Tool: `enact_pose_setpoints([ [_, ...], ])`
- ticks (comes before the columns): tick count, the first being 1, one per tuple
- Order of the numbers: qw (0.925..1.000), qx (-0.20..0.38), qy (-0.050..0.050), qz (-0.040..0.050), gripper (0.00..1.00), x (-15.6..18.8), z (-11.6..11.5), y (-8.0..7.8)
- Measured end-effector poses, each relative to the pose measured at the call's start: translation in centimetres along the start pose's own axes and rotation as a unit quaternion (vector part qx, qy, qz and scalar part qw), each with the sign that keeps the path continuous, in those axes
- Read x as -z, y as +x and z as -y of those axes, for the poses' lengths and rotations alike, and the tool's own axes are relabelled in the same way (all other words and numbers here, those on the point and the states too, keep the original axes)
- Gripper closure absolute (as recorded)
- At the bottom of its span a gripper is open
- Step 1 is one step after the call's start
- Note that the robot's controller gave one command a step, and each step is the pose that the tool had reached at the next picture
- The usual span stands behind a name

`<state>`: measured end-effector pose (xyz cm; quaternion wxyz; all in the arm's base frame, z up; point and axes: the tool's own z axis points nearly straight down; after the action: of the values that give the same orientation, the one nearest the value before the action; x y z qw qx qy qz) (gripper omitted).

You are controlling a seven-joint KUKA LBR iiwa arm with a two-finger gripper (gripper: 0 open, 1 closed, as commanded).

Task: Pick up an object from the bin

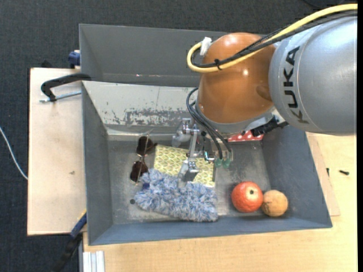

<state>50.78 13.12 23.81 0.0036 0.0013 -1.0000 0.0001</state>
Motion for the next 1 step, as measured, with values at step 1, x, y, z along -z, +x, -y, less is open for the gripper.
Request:
enact_pose_setpoints([
  [1, 1.0, -0.001, -0.001, 0.0044, 1.0, 0.44, 0.1, -0.17],
])
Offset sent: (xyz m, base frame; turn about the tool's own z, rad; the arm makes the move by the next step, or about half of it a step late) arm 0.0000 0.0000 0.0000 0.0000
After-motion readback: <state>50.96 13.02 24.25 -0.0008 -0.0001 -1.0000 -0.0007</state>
